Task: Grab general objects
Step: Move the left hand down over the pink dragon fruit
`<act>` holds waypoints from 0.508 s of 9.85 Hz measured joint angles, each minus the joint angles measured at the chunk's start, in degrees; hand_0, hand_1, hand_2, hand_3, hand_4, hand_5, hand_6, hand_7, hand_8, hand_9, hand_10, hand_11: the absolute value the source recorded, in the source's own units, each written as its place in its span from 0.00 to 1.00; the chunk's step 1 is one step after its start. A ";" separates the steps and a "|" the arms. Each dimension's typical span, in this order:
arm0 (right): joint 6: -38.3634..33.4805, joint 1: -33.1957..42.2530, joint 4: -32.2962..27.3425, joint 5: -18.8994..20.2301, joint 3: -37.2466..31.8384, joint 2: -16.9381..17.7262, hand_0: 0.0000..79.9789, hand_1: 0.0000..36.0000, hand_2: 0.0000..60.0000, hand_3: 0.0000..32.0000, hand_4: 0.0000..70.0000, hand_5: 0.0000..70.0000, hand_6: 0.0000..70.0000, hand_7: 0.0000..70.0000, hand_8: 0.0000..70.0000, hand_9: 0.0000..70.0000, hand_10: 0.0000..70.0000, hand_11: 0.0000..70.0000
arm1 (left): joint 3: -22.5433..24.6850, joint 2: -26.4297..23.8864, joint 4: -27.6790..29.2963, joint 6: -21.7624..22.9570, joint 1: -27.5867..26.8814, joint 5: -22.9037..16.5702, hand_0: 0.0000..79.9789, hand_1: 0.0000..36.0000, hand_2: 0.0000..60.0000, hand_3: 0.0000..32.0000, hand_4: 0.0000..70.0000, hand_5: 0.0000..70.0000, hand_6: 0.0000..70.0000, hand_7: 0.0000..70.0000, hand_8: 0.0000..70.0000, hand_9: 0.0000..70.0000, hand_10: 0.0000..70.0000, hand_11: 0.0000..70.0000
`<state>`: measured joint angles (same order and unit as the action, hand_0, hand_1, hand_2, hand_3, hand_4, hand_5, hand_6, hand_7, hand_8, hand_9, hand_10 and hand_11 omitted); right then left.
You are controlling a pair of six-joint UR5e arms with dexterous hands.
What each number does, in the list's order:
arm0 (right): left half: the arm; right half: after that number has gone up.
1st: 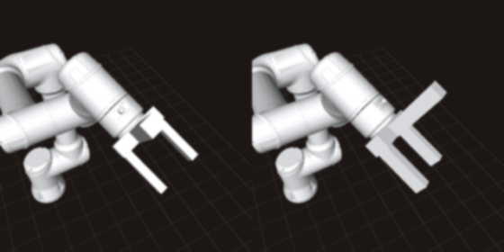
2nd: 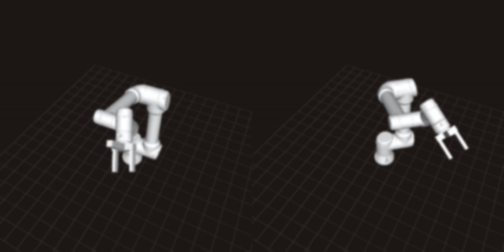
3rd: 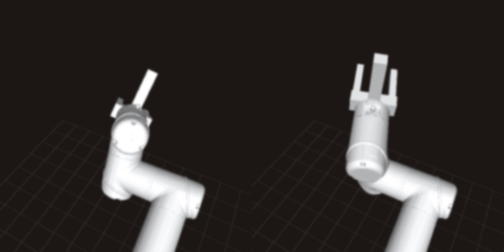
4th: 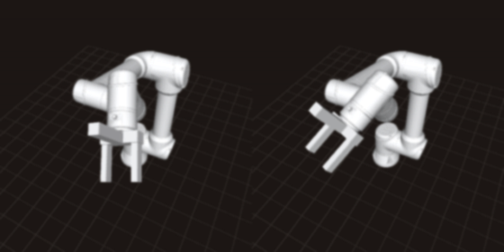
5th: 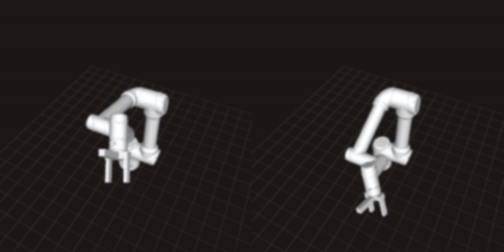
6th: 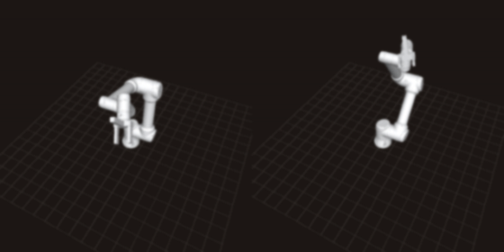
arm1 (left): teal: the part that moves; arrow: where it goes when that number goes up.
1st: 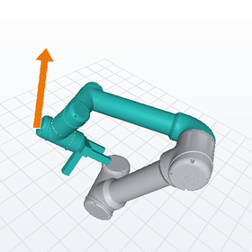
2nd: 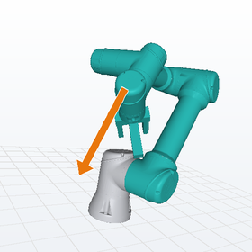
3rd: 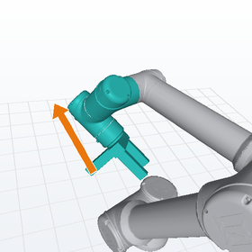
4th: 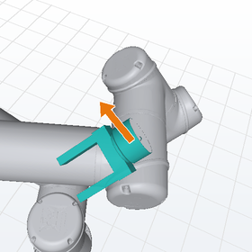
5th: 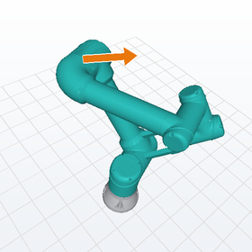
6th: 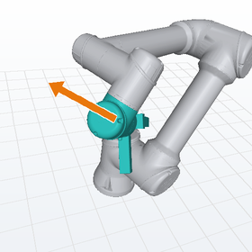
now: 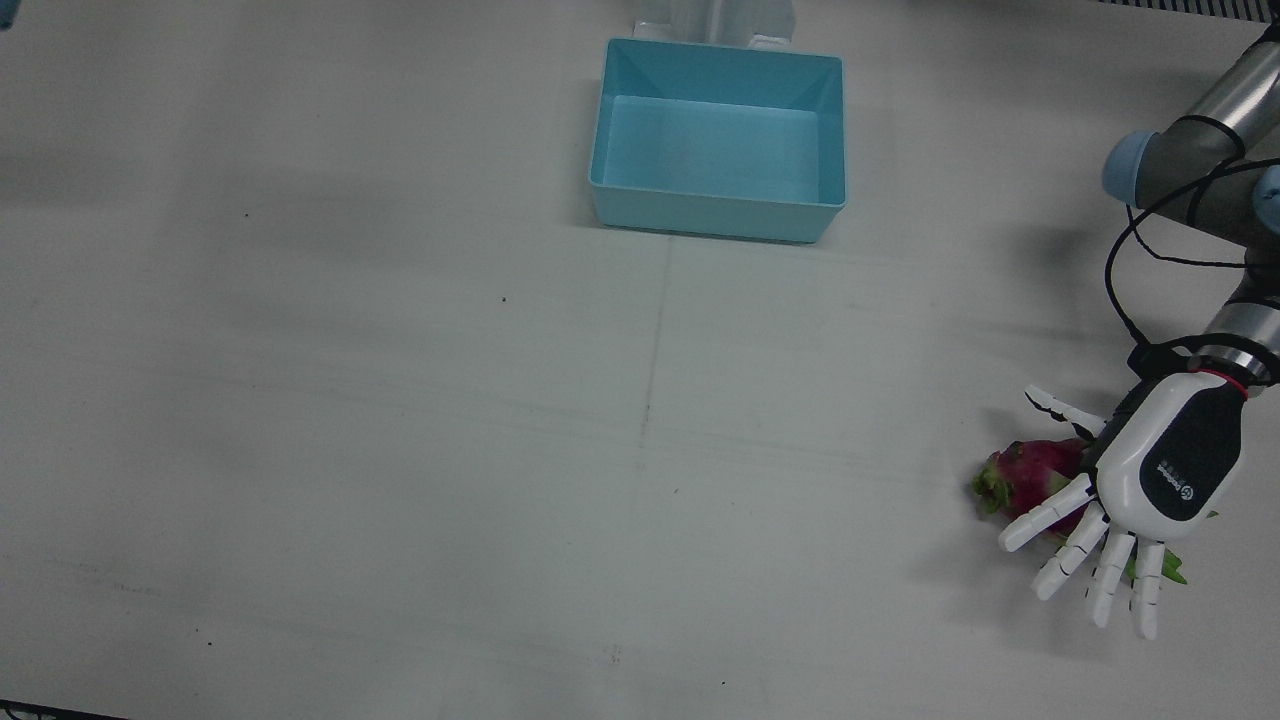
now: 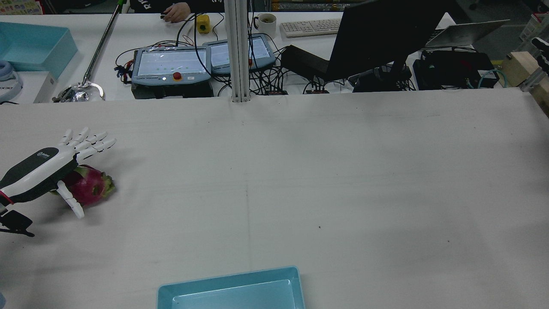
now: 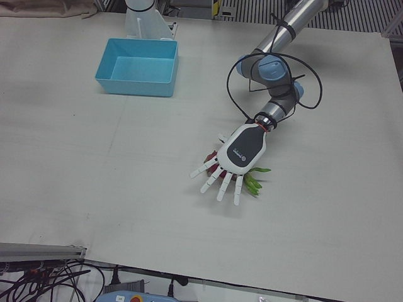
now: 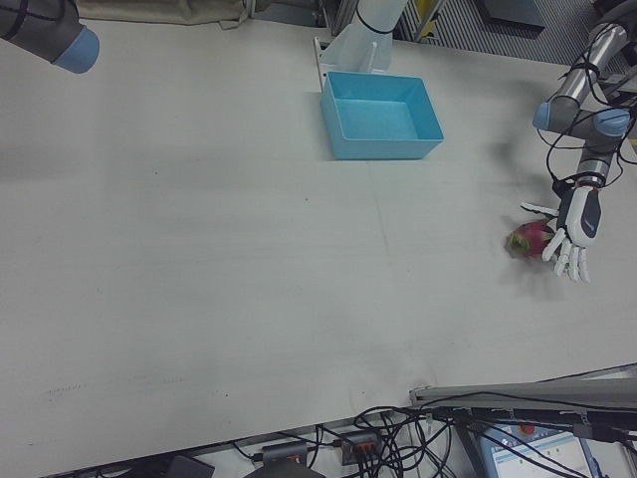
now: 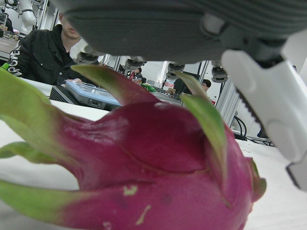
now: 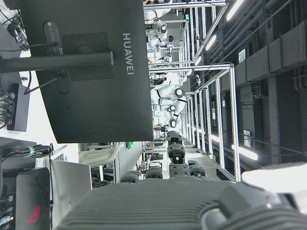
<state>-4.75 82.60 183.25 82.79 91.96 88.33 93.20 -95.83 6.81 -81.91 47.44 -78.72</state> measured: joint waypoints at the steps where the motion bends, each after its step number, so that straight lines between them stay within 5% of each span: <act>1: 0.00 0.00 0.00 0.00 -0.01 0.00 0.00 0.00 0.00 0.00 0.00 0.00 0.00 0.00 0.00 0.00 0.00 0.00 | 0.02 -0.21 -0.75 -0.52 -0.41 0.28 0.61 0.51 0.13 1.00 0.00 0.01 0.00 0.11 0.00 0.00 0.00 0.00; 4: 0.00 0.02 0.00 0.00 0.01 0.00 0.00 0.00 0.00 0.00 0.00 0.00 0.00 0.00 0.00 0.00 0.00 0.00 | 0.27 -0.10 -2.96 -1.07 -0.56 0.40 0.63 0.58 0.19 1.00 0.00 0.00 0.00 0.08 0.00 0.00 0.00 0.00; 5: 0.00 0.02 0.00 0.00 0.04 0.00 0.00 0.00 0.00 0.00 0.00 0.00 0.00 0.00 0.00 0.00 0.00 0.00 | 0.34 0.07 -3.37 -1.11 -0.45 0.37 0.64 0.65 0.28 1.00 0.00 0.00 0.00 0.10 0.00 0.00 0.00 0.00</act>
<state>-4.75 82.62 183.25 82.79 92.00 88.33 93.54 -95.76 3.44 -83.01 46.99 -78.35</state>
